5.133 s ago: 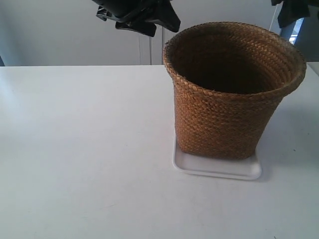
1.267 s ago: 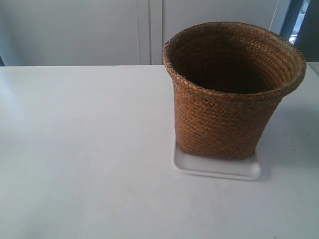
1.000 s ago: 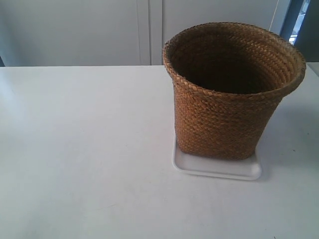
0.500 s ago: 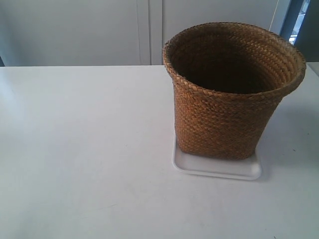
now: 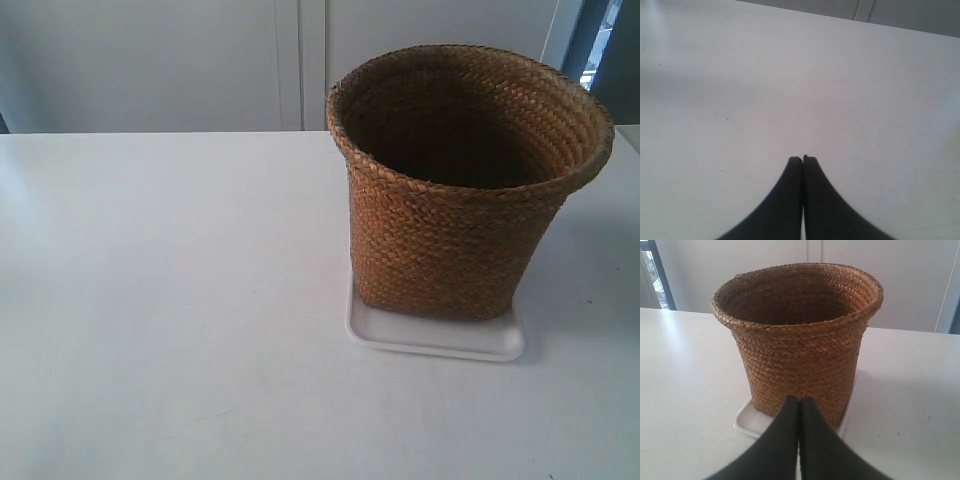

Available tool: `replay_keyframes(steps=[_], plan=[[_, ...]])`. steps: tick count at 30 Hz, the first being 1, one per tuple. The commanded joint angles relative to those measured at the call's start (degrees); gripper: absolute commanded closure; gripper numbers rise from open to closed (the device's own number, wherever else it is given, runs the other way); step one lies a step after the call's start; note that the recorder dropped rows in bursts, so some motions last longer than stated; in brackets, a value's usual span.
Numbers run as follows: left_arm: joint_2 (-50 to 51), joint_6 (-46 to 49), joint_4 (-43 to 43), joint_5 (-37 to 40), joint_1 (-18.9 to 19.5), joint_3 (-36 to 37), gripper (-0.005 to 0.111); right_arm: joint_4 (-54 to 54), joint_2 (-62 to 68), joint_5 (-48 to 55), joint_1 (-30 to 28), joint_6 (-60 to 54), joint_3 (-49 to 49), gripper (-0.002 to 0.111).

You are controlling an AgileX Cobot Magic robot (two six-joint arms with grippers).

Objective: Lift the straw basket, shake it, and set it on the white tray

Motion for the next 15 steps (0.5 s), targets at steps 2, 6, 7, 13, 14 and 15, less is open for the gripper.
replay_keyframes(steps=[2,6,7,13,14,15], plan=[[-0.28,-0.28,-0.57,-0.16,0.11,0.24,0.107,0.08,-0.27,-0.88,-0.32,-0.52,0.16,0.108],[-0.28,-0.28,-0.57,-0.16,0.11,0.24,0.107,-1.44,-0.27,-5.54,-0.32,-1.77,0.97,0.108],[-0.28,-0.28,-0.57,-0.16,0.11,0.24,0.107,-1.44,-0.27,-9.70,-0.32,-1.92,1.74,0.108],[-0.28,-0.28,-0.57,-0.16,0.11,0.24,0.107,-2.43,-0.27,-29.19,-0.32,-1.94,10.45,0.108],[-0.28,-0.28,-0.57,-0.16,0.11,0.24,0.107,-3.77,-0.27,-30.10,-0.32,-1.94,11.90,0.108],[-0.28,-0.28,-0.57,-0.16,0.11,0.24,0.107,-4.89,-0.27,-30.32,-0.32,-1.94,13.28,0.108]])
